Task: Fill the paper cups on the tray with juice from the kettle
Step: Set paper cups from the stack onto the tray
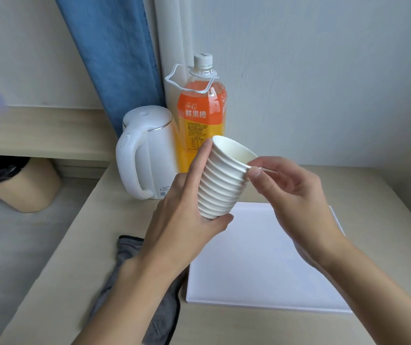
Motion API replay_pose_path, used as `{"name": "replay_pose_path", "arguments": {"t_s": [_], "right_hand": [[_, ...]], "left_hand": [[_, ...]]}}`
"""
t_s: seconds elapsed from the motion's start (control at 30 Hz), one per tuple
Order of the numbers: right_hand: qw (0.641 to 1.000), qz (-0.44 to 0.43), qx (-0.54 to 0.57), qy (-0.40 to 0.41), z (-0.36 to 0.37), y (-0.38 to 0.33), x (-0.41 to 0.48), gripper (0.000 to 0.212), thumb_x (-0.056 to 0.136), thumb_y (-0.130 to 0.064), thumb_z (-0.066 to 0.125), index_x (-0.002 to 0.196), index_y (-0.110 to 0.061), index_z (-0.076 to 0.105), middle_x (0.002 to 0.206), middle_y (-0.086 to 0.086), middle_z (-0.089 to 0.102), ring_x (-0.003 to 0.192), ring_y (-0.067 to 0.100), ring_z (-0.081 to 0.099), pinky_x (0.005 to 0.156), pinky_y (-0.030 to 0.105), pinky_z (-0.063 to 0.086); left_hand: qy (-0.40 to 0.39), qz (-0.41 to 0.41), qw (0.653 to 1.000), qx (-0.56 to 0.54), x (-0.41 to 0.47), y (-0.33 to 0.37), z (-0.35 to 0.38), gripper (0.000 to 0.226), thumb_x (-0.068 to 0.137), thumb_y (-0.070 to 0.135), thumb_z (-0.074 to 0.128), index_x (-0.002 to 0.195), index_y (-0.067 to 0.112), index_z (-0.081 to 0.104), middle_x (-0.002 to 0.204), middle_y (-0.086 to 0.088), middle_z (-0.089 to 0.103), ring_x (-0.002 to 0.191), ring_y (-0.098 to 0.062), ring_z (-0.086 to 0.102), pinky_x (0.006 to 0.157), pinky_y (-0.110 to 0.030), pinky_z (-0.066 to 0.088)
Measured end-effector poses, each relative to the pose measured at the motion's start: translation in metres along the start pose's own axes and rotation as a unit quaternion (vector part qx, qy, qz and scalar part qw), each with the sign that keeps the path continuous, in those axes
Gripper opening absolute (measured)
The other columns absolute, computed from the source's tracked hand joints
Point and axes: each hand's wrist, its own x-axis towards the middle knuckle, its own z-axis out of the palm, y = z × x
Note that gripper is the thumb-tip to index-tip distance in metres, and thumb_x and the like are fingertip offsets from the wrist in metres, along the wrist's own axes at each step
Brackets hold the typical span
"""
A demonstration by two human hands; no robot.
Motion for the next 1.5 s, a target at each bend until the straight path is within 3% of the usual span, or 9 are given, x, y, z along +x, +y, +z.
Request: {"name": "replay_pose_path", "arguments": {"t_s": [0.23,0.37,0.53,0.73,0.87,1.07,1.2,1.3,1.5], "right_hand": [[1.0,-0.003,-0.011,-0.001,-0.005,0.005,0.0,0.012,0.09,-0.023,0.068,0.087,-0.012,0.072,0.093,-0.001,0.074,0.101,0.011,0.066,0.087,0.025,0.048],[0.996,-0.043,0.045,0.06,-0.007,-0.006,0.006,0.011,0.082,-0.028,0.069,0.087,-0.018,0.07,0.087,-0.009,0.072,0.082,0.006,0.064,0.078,0.023,0.047],[0.987,-0.073,0.062,0.127,-0.018,-0.015,0.011,0.015,0.086,-0.028,0.069,0.095,-0.017,0.069,0.081,-0.01,0.071,0.085,0.02,0.063,0.083,0.05,0.05],[0.99,-0.007,-0.081,0.113,-0.008,0.044,0.016,0.008,0.088,-0.019,0.071,0.093,-0.013,0.069,0.099,0.003,0.069,0.076,0.006,0.065,0.067,0.016,0.049],[0.979,0.036,-0.197,0.04,0.009,0.079,0.01,0.005,0.087,-0.02,0.072,0.09,-0.023,0.068,0.118,-0.007,0.057,0.092,0.013,0.065,0.073,0.02,0.053],[0.976,0.059,-0.211,0.002,0.015,0.095,-0.001,0.04,0.083,-0.017,0.077,0.12,-0.025,0.064,0.13,-0.009,0.051,0.102,0.016,0.062,0.089,0.029,0.055],[0.969,0.095,-0.226,-0.005,0.015,0.099,-0.007,0.094,0.078,-0.015,0.081,0.15,-0.032,0.024,0.132,-0.009,0.046,0.105,0.012,0.057,0.084,0.023,0.052],[0.956,0.177,-0.235,0.001,0.02,0.107,-0.008,0.089,0.079,-0.022,0.08,0.148,-0.021,0.024,0.116,0.001,0.058,0.097,0.016,0.06,0.072,0.021,0.048],[0.959,0.194,-0.201,0.039,0.044,0.119,-0.009,0.073,0.082,-0.025,0.076,0.141,-0.019,0.034,0.108,0.0,0.067,0.098,0.015,0.063,0.088,0.033,0.051]], "left_hand": [[-0.03,-0.028,0.999,0.007,-0.001,0.0,0.002,0.119,0.074,0.027,0.09,0.148,0.071,0.008,0.138,0.012,0.053,0.122,-0.018,0.058,0.098,-0.049,0.054],[-0.026,-0.03,0.998,0.042,0.0,-0.004,-0.001,0.116,0.074,0.025,0.089,0.148,0.069,0.011,0.134,0.011,0.053,0.117,-0.019,0.058,0.094,-0.049,0.054],[0.028,-0.079,0.996,0.005,0.003,-0.013,-0.008,0.114,0.073,0.023,0.089,0.146,0.067,0.015,0.13,0.01,0.055,0.112,-0.022,0.06,0.092,-0.051,0.056],[0.082,-0.101,0.991,-0.037,0.005,-0.021,-0.012,0.116,0.071,0.017,0.09,0.148,0.06,0.015,0.136,0.022,0.049,0.115,-0.019,0.06,0.094,-0.05,0.056],[0.088,-0.095,0.991,-0.041,0.005,-0.022,-0.015,0.116,0.072,0.017,0.09,0.15,0.058,0.014,0.138,0.024,0.044,0.118,-0.017,0.057,0.094,-0.05,0.057],[0.086,-0.096,0.99,-0.047,0.004,-0.022,-0.018,0.117,0.072,0.019,0.09,0.149,0.059,0.013,0.142,0.02,0.046,0.118,-0.022,0.059,0.094,-0.053,0.056],[0.086,-0.095,0.99,-0.052,0.004,-0.022,-0.02,0.117,0.071,0.019,0.091,0.15,0.058,0.014,0.142,0.019,0.047,0.118,-0.021,0.059,0.094,-0.053,0.056],[0.087,-0.097,0.99,-0.053,0.004,-0.023,-0.022,0.118,0.071,0.018,0.091,0.151,0.057,0.014,0.142,0.02,0.046,0.118,-0.021,0.059,0.093,-0.053,0.056],[0.081,-0.095,0.991,-0.053,0.002,-0.024,-0.023,0.118,0.071,0.016,0.09,0.15,0.059,0.014,0.138,0.027,0.042,0.122,-0.018,0.057,0.097,-0.052,0.055]]}}
